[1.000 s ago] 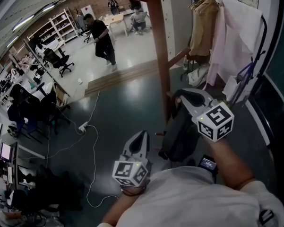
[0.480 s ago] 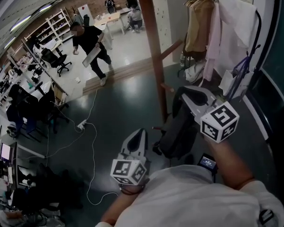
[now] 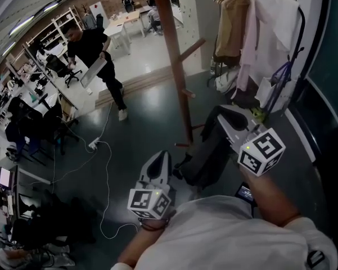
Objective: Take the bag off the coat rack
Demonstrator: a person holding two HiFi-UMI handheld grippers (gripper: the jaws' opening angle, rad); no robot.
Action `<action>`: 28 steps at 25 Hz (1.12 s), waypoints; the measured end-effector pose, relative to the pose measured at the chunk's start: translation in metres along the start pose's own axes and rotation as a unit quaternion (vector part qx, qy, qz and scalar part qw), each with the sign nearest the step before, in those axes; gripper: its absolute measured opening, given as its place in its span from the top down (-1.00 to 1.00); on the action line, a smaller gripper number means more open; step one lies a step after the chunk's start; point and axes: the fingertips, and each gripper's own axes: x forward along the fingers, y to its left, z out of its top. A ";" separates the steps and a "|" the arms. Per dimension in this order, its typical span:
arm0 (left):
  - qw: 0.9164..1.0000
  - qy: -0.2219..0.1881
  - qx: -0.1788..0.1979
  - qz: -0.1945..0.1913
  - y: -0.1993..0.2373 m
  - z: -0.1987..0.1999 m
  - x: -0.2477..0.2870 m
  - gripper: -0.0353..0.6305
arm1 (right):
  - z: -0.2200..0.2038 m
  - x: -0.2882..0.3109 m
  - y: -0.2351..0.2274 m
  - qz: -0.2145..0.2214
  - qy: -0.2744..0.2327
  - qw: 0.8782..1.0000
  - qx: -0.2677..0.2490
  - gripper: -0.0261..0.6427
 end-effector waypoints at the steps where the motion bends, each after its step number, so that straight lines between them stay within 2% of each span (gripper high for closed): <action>1: 1.000 -0.001 0.001 0.001 -0.005 -0.001 0.000 0.89 | 0.000 -0.006 -0.001 0.000 -0.004 1.000 0.000 0.86; 7: 1.000 0.000 0.009 0.002 -0.048 -0.007 -0.013 0.89 | -0.010 -0.055 0.004 -0.011 -0.005 1.000 0.017 0.86; 15: 1.000 -0.011 0.006 0.011 -0.127 -0.017 -0.038 0.89 | -0.017 -0.131 0.019 0.001 0.005 1.000 0.024 0.85; 28: 0.999 -0.007 -0.007 0.042 -0.217 -0.053 -0.117 0.89 | -0.038 -0.249 0.061 0.018 0.029 0.998 0.043 0.85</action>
